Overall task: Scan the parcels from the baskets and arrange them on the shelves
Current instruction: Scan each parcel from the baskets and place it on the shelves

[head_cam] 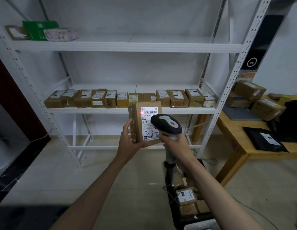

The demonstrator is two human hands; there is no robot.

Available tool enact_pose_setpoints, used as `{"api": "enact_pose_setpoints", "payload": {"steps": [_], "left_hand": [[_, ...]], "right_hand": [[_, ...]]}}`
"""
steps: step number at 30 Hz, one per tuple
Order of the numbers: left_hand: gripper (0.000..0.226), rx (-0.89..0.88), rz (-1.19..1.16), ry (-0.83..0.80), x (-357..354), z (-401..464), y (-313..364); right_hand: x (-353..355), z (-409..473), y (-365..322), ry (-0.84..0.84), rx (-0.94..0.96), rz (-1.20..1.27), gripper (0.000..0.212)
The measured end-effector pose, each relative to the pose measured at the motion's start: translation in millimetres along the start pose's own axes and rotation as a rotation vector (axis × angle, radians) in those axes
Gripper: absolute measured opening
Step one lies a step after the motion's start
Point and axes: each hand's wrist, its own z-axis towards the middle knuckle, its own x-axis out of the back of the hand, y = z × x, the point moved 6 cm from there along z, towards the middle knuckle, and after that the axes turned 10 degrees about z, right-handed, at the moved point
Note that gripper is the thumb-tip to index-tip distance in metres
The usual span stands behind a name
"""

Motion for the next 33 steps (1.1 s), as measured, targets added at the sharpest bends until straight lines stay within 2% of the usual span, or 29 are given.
{"api": "enact_pose_setpoints", "payload": {"steps": [6, 11, 15, 20, 24, 29, 33], "left_hand": [[0.108, 0.006, 0.059, 0.012, 11.9, 11.8, -3.6], [0.108, 0.014, 0.076, 0.039, 27.7, 26.0, 0.8], [0.108, 0.009, 0.089, 0.059, 43.0, 36.3, 3.1], [0.106, -0.018, 0.065, 0.069, 62.6, 51.2, 2.7], [0.098, -0.004, -0.010, 0.057, 82.1, 66.3, 6.1], [0.093, 0.083, -0.119, 0.042, 114.4, 85.6, 7.3], [0.078, 0.116, -0.217, 0.042, 137.3, 100.3, 13.3]], "right_hand": [[-3.5, 4.6, -13.3, -0.043, -0.036, 0.006, 0.024], [0.1, 15.5, -20.2, -0.012, -0.130, -0.028, 0.011], [-6.3, 22.1, -26.0, -0.039, -0.175, 0.082, 0.012], [-25.2, 35.2, -43.2, -0.107, -0.119, 0.127, 0.021], [-41.0, 52.5, -59.6, -0.100, -0.035, 0.160, 0.028], [-69.3, 75.8, -71.0, -0.107, 0.012, 0.219, 0.021], [-96.9, 93.9, -76.3, -0.176, 0.025, 0.258, 0.027]]}}
